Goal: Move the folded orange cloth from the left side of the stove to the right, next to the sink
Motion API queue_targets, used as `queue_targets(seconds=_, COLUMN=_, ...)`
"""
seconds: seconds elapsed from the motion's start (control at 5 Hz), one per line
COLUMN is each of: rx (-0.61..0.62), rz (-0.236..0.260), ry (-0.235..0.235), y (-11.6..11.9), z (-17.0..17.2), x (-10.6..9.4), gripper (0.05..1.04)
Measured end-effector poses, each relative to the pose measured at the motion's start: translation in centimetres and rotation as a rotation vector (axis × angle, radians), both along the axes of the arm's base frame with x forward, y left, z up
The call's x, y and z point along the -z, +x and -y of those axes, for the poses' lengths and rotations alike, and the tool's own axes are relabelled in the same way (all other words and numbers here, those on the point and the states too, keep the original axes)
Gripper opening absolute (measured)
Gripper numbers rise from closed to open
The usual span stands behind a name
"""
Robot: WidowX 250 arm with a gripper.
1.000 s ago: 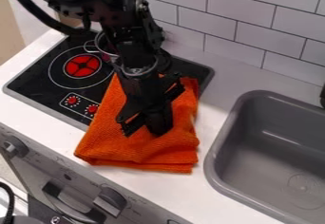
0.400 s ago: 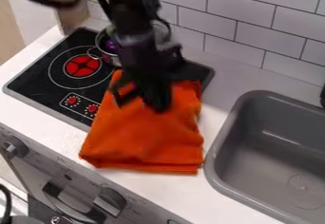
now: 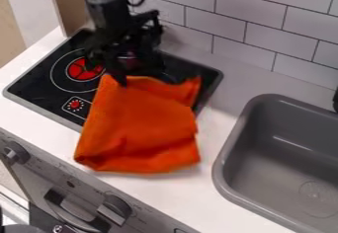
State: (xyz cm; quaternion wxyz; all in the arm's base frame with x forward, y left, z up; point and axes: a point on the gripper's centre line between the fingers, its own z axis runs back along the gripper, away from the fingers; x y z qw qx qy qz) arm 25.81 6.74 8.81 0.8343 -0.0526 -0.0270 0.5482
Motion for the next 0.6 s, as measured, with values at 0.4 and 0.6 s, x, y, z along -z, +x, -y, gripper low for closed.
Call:
queue_targets(seconds=0.4, rx=0.211, rz=-0.051, ry=-0.146, y=-1.5, z=-0.5, x=-1.6, gripper=0.998)
queue_targets(seconds=0.6, rx=0.328, rz=-0.104, ry=-0.201, y=-2.5, z=0.6, x=-1.8, gripper=0.997)
